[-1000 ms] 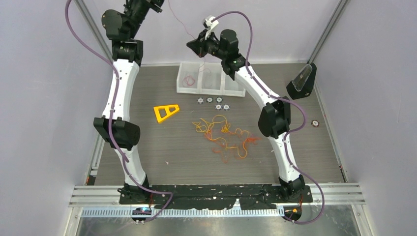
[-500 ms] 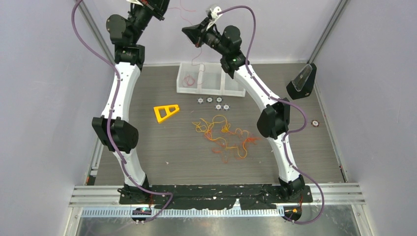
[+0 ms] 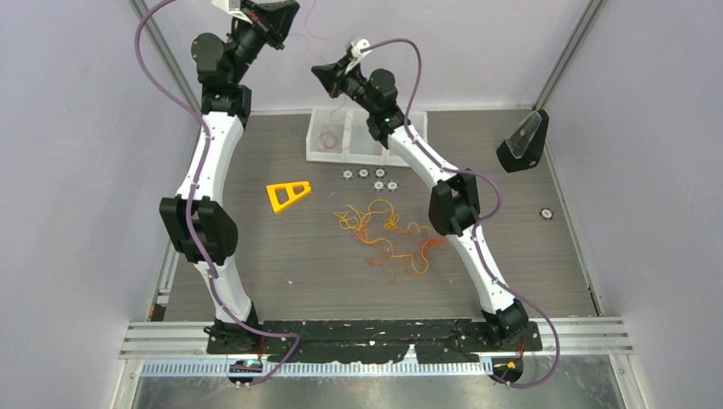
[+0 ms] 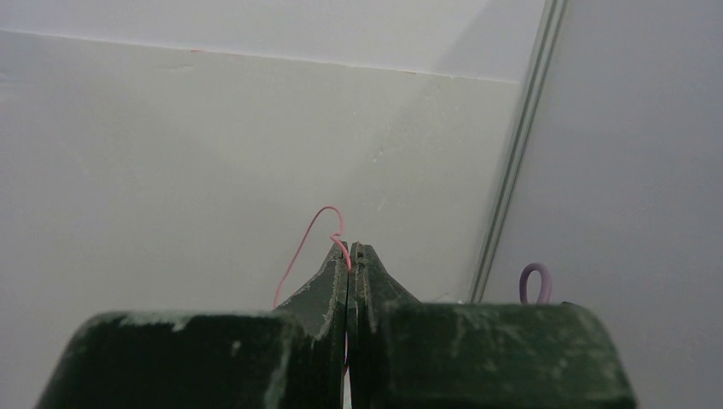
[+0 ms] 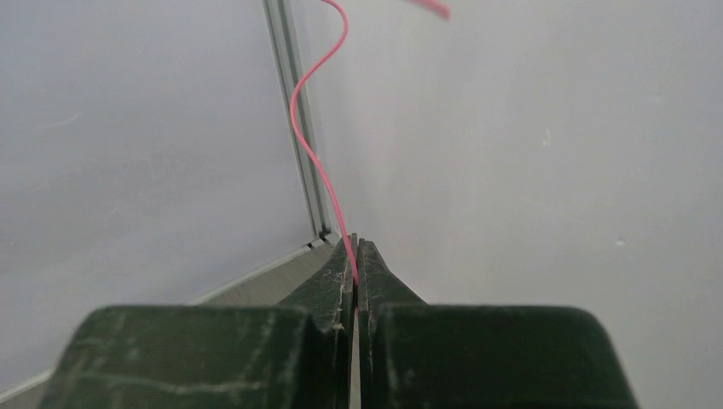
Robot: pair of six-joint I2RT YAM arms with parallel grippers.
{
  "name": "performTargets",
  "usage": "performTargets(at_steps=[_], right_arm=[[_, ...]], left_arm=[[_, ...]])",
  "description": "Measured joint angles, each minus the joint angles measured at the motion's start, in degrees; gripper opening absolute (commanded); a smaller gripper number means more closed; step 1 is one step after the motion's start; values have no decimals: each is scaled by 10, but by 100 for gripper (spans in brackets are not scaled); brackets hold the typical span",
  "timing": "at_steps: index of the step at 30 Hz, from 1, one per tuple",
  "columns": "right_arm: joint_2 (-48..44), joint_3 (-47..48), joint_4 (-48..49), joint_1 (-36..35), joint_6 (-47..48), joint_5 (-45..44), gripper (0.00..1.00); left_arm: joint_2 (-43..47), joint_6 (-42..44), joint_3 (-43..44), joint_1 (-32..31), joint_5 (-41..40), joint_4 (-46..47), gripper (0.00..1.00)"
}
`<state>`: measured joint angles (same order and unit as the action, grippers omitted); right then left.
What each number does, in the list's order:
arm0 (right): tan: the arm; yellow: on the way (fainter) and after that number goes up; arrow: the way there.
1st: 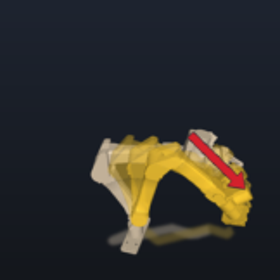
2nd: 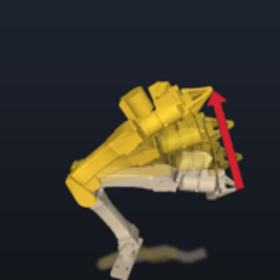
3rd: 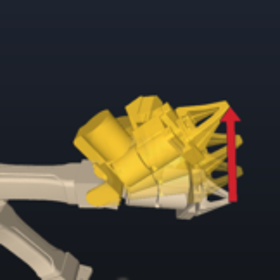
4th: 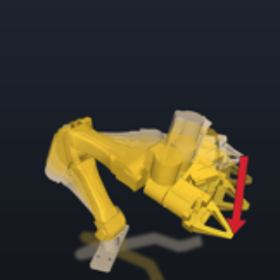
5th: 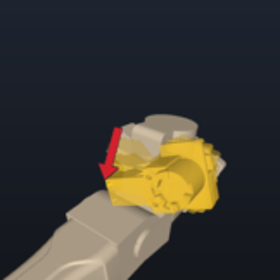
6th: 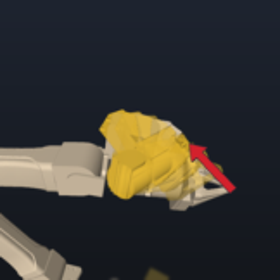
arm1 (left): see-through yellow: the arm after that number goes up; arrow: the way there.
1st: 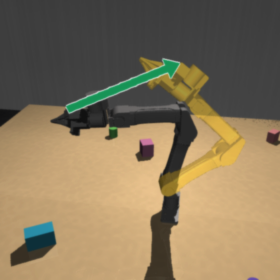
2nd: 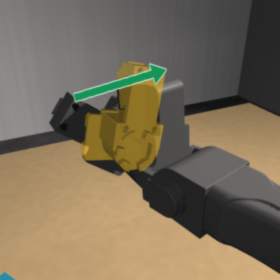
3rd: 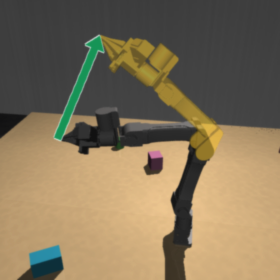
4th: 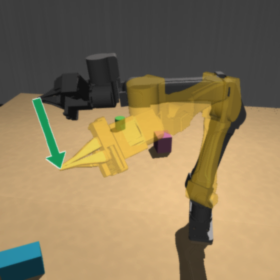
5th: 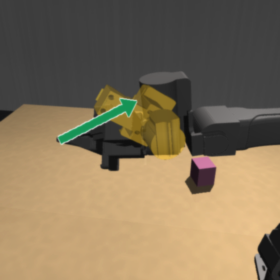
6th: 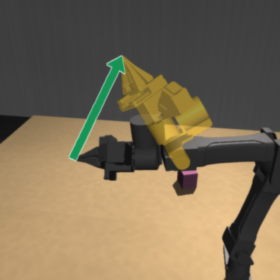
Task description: Untangle the cables
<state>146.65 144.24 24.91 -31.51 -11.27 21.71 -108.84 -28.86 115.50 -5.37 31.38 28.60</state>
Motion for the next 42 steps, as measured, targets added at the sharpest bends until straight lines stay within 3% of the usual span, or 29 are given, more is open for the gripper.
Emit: performTargets(at_steps=[13,17,24,33,37,42], right_arm=[[68,26,23,-28,67,-54,5],[71,26,37,-30,87,-61,11],[65,-54,57,-24,95,-61,48],[2,-313,68,-5,84,-41,76],[-44,-353,59,6,72,-28,86],[-112,-398,59,18,53,-3,90]], left_arm=[[-3,21,-51,13,12,-16,0],[-3,23,-95,16,12,-23,0],[-50,19,-120,17,17,-78,0],[-152,-4,-108,16,25,-150,0],[-179,-23,-103,12,27,-195,0],[-197,-37,-94,-2,23,-238,0]])
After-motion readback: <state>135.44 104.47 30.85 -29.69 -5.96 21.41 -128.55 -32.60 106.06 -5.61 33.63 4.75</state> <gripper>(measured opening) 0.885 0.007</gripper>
